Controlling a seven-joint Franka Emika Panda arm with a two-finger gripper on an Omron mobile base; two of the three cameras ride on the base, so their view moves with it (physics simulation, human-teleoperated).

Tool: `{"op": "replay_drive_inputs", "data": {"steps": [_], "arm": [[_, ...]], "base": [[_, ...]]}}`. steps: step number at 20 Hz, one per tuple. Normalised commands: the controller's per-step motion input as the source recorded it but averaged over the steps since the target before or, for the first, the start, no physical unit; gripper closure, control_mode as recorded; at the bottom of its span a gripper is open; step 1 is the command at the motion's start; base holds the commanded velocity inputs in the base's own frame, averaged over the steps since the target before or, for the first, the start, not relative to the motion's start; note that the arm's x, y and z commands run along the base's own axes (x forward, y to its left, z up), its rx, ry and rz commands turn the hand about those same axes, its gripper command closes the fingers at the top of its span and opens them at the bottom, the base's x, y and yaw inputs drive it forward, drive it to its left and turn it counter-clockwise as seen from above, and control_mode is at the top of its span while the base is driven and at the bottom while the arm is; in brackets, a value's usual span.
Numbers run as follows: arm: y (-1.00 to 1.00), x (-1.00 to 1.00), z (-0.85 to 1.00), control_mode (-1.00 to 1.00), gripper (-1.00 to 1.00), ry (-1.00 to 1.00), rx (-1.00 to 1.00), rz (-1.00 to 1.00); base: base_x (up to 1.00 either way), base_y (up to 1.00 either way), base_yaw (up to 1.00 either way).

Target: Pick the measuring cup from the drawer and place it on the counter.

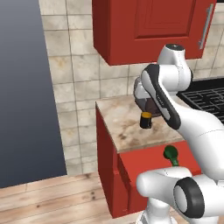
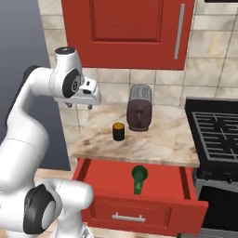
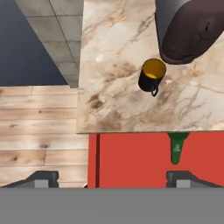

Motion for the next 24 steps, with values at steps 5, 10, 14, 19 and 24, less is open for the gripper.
{"op": "replay_drive_inputs", "data": {"steps": [5,10,14,19,24], "arm": [[0.0,0.0,0.0,1.0,-1.0,0.0,0.0,0.0],[0.0,0.0,0.0,1.0,-1.0,0.0,0.0,0.0],[0.0,0.0,0.0,1.0,-1.0,0.0,0.0,0.0],[0.0,0.0,0.0,1.0,-1.0,0.0,0.0,0.0],[0.0,0.0,0.0,1.0,-1.0,0.0,0.0,0.0]], "base": [[-0.42,0.61,-0.46],[-0.22,0.49,-0.54],[-0.01,0.46,-0.59],[0.0,0.51,-0.6],[-0.05,0.62,-0.58]]}}
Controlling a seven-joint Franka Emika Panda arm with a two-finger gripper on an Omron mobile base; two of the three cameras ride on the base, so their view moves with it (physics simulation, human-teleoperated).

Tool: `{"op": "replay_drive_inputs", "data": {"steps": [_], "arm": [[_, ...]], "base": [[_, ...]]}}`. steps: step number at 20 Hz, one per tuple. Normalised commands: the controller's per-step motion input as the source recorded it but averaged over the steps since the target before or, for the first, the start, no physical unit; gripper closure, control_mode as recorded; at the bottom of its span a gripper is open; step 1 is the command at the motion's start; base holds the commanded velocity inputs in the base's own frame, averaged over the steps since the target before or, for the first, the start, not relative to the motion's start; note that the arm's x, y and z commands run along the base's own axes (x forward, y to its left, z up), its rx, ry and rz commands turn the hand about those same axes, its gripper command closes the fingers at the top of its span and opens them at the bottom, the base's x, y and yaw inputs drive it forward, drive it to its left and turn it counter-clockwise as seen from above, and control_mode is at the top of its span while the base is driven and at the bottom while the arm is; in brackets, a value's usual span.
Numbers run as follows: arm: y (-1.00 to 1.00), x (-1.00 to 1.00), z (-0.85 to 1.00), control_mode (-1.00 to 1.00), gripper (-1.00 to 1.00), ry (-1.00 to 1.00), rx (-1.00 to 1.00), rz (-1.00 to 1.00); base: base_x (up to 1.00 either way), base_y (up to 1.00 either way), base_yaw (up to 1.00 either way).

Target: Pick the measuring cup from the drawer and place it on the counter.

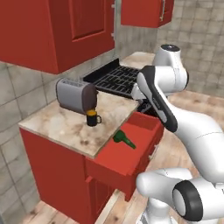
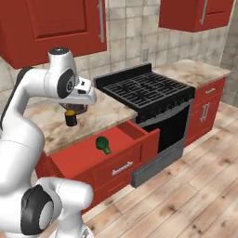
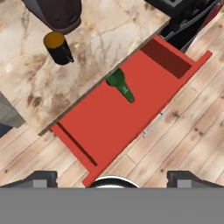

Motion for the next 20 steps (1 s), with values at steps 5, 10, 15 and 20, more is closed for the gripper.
{"op": "replay_drive_inputs", "data": {"steps": [5,10,15,20], "arm": [[0.0,0.0,0.0,1.0,-1.0,0.0,0.0,0.0],[0.0,0.0,0.0,1.0,-1.0,0.0,0.0,0.0],[0.0,0.0,0.0,1.0,-1.0,0.0,0.0,0.0],[0.1,0.0,-0.29,-1.0,-1.0,-0.01,0.0,-0.32]], "base": [[-0.02,0.77,-0.54],[0.0,0.88,-0.47],[0.0,0.7,-0.43],[0.0,0.0,0.0]]}}
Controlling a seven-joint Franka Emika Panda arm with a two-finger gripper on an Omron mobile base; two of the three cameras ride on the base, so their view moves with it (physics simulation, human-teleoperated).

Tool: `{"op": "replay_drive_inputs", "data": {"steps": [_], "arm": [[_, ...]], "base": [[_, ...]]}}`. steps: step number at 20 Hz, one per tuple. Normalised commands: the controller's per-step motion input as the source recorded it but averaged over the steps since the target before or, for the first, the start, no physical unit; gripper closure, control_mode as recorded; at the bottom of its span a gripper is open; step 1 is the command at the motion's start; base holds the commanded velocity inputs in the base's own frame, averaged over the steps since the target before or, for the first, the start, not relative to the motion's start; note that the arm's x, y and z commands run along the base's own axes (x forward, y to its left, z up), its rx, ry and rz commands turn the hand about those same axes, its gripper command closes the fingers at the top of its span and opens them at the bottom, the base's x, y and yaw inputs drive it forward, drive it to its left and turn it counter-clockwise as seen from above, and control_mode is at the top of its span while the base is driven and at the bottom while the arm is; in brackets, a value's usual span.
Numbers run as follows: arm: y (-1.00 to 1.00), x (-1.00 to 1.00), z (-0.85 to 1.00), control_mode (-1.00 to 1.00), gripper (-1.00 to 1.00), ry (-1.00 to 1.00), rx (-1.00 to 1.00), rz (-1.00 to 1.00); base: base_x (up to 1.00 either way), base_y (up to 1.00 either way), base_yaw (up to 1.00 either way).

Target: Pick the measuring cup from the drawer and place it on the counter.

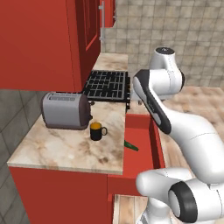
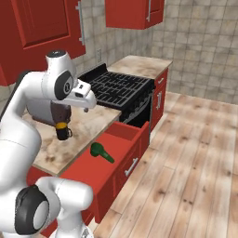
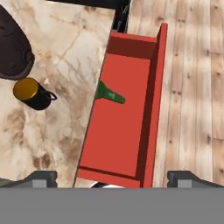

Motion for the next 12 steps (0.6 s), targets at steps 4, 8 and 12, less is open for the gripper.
{"op": "replay_drive_inputs", "data": {"steps": [4,8,12], "arm": [[-0.54,0.0,-0.53,-1.0,-1.0,0.0,0.0,-0.14],[-0.75,0.0,-0.69,-1.0,-1.0,0.0,0.0,-0.04],[-0.39,0.0,-0.83,-1.0,-1.0,0.04,-0.02,-0.02]], "base": [[0.0,0.0,0.0],[0.0,0.0,0.0],[0.0,0.0,0.0]]}}
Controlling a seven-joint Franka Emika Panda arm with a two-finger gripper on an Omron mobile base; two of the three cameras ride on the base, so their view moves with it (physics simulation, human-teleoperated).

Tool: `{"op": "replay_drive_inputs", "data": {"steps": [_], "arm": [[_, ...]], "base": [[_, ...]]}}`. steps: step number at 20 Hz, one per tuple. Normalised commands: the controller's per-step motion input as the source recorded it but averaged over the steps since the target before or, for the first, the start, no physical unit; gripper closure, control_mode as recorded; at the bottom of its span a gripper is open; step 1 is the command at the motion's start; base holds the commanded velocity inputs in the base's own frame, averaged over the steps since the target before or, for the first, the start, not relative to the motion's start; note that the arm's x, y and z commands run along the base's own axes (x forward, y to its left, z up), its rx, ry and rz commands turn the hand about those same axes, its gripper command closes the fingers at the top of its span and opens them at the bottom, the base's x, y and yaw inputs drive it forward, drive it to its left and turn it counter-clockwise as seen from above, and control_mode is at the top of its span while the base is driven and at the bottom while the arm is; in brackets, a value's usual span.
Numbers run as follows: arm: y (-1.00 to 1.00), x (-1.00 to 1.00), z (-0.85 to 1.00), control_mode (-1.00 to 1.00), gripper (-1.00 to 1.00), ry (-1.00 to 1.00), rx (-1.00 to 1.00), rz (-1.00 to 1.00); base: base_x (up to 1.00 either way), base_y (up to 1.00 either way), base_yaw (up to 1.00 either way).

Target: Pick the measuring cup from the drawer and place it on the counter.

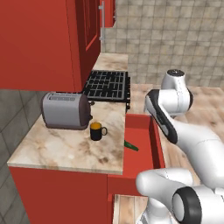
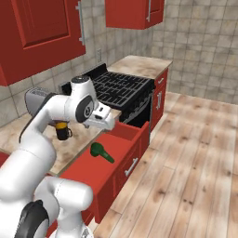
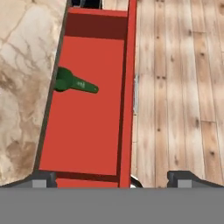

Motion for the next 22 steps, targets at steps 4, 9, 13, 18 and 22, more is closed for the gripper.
{"op": "replay_drive_inputs", "data": {"steps": [4,9,13,18,22], "arm": [[-0.09,0.0,-0.9,-1.0,-1.0,0.09,-0.1,0.0],[-0.14,0.0,-0.9,-1.0,-1.0,0.12,-0.1,0.0],[-0.33,0.0,-0.83,-1.0,-1.0,0.13,-0.03,0.0],[-0.39,0.0,-0.63,-1.0,-1.0,0.15,0.0,0.0],[-0.24,0.0,-0.52,-1.0,-1.0,0.12,0.0,0.0]], "base": [[0.0,0.0,0.0],[0.0,0.0,0.0],[0.0,0.0,0.0],[0.0,0.0,0.0],[0.0,0.0,0.0]]}}
